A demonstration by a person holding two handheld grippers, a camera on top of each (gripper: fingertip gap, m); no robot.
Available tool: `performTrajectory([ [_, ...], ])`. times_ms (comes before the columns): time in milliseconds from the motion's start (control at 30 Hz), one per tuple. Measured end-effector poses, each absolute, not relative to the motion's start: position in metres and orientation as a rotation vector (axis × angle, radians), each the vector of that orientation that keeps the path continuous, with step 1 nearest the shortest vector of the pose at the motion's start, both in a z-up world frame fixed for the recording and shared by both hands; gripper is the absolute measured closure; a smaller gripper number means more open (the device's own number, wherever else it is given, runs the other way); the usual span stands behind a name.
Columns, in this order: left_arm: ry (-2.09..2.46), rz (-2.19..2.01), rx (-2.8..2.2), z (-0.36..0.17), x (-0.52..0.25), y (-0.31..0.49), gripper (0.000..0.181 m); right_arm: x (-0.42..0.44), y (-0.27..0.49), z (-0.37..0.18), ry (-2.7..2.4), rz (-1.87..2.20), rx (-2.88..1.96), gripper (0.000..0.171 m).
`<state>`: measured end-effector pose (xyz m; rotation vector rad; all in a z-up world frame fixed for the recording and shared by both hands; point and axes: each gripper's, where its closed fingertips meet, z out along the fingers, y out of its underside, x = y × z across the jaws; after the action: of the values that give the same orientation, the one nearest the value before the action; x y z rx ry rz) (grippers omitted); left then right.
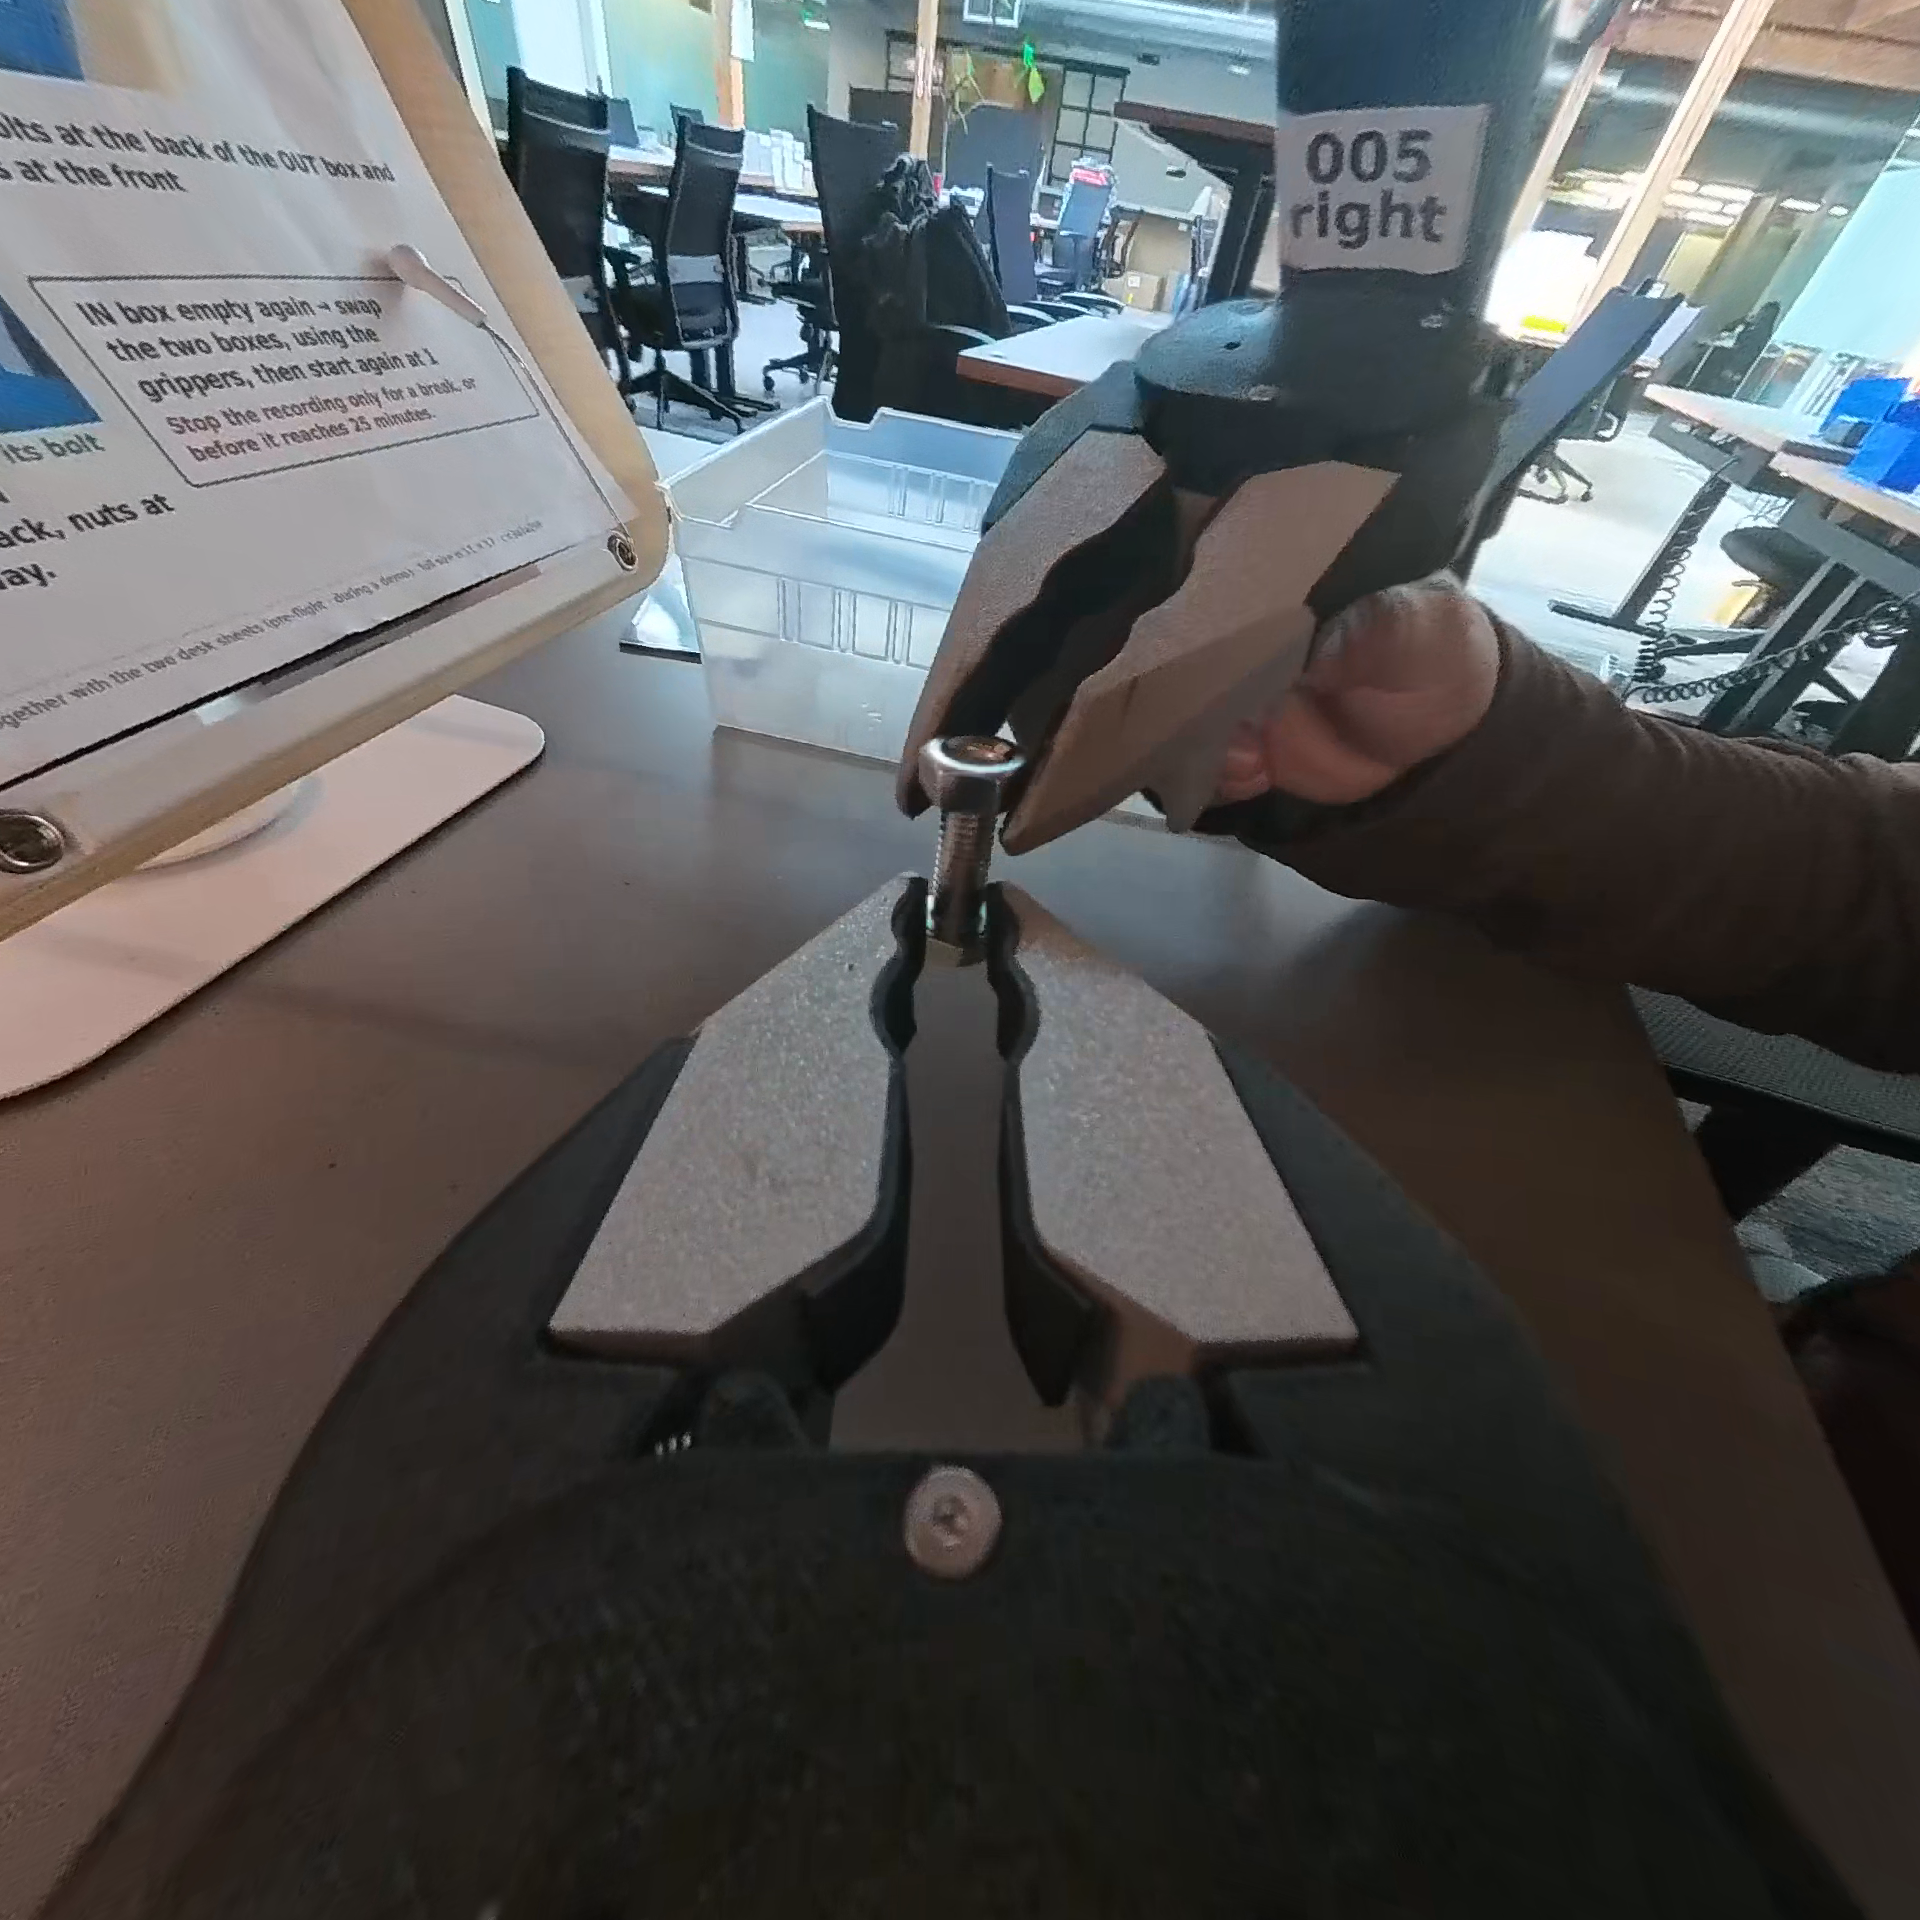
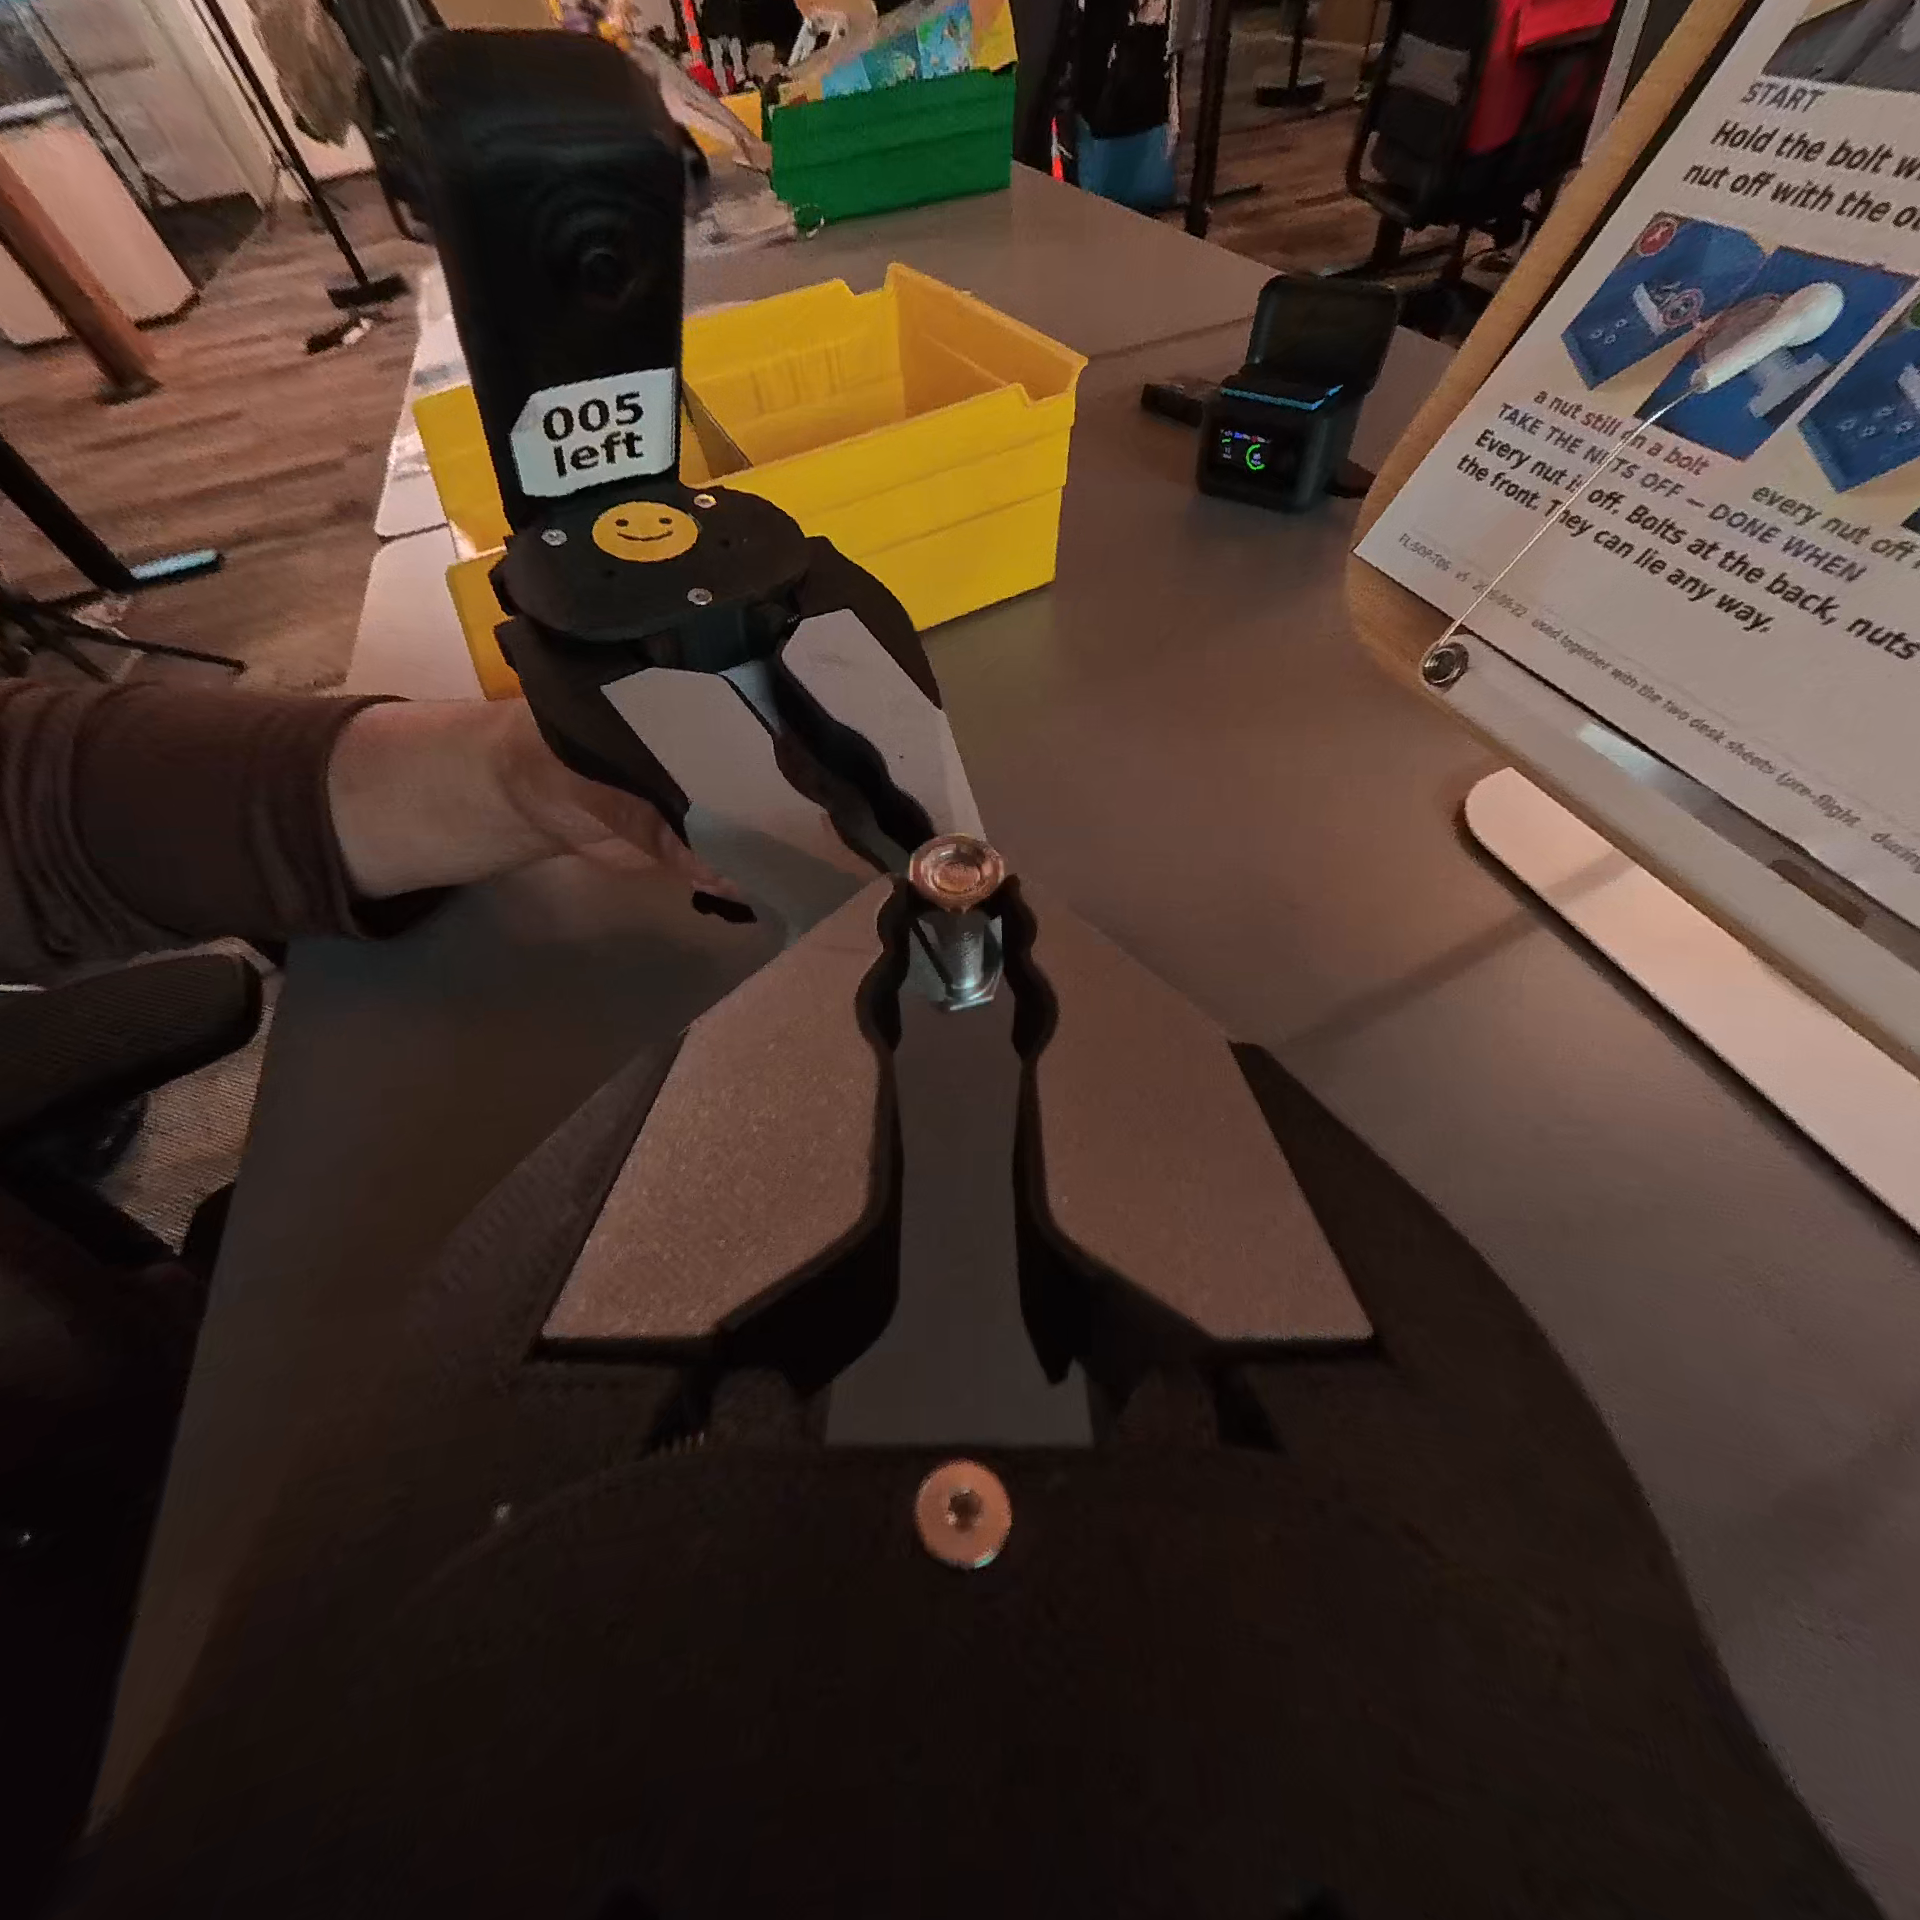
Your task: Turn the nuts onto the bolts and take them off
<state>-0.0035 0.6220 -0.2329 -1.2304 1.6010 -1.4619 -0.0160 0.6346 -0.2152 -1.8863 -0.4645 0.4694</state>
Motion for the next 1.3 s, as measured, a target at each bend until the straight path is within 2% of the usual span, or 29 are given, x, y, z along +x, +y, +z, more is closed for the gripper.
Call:
performTrajectory([
  [233,1.623,-1.47,-1.225,-0.232,-0.005,0.621,0.173,-0.018,0.635,-0.214,-0.463,0.472,-1.868,0.158],
  [333,1.609,-1.439,-1.208,-0.227,-0.007,0.624,0.174,-0.024,0.632,-0.21,-0.467,0.562,-1.84,0.141],
  [367,1.587,-1.434,-1.221,-0.225,-0.008,0.628,0.173,-0.026,0.63,-0.209,-0.482,0.58,-1.834,0.141],
  [400,1.559,-1.423,-1.244,-0.224,-0.007,0.635,0.173,-0.027,0.628,-0.207,-0.501,0.578,-1.821,0.143],
  [433,1.536,-1.416,-1.272,-0.224,-0.008,0.641,0.174,-0.032,0.623,-0.205,-0.554,0.593,-1.801,0.159],
  [467,1.524,-1.416,-1.294,-0.226,-0.008,0.647,0.173,-0.038,0.617,-0.202,-0.598,0.617,-1.776,0.168],
  [667,1.635,-1.459,-1.253,-0.234,-0.008,0.629,0.174,-0.017,0.639,-0.204,-0.414,0.515,-1.792,0.125],
  [700,1.648,-1.453,-1.241,-0.235,-0.007,0.625,0.173,-0.02,0.638,-0.204,-0.423,0.538,-1.786,0.124],
  [733,1.643,-1.45,-1.24,-0.235,-0.007,0.624,0.173,-0.026,0.634,-0.204,-0.453,0.575,-1.781,0.13],
  [800,1.602,-1.441,-1.263,-0.233,-0.006,0.632,0.173,-0.029,0.631,-0.203,-0.475,0.603,-1.784,0.126],
  [833,1.559,-1.452,-1.284,-0.23,-0.006,0.639,0.173,-0.027,0.629,-0.201,-0.47,0.607,-1.785,0.131],
  [867,1.505,-1.482,-1.313,-0.227,-0.006,0.646,0.174,-0.031,0.621,-0.197,-0.507,0.683,-1.762,0.167],
  [900,1.463,-1.523,-1.335,-0.223,-0.007,0.651,0.174,-0.035,0.615,-0.188,-0.503,0.783,-1.715,0.169],
  [1000,1.466,-1.589,-1.301,-0.218,-0.009,0.645,0.174,-0.018,0.627,-0.176,-0.325,0.818,-1.665,0.123],
  [1033,1.496,-1.589,-1.28,-0.217,-0.009,0.639,0.174,-0.013,0.63,-0.177,-0.303,0.777,-1.673,0.113],
  [1100,1.548,-1.593,-1.242,-0.217,-0.009,0.625,0.174,-0.01,0.635,-0.182,-0.302,0.691,-1.696,0.105],
  [1267,1.47,-1.638,-1.307,-0.215,-0.008,0.634,0.174,-0.036,0.627,-0.194,-0.474,0.686,-1.739,0.121],
  [1300,1.424,-1.627,-1.361,-0.217,-0.008,0.646,0.174,-0.039,0.622,-0.19,-0.525,0.672,-1.71,0.14],
])
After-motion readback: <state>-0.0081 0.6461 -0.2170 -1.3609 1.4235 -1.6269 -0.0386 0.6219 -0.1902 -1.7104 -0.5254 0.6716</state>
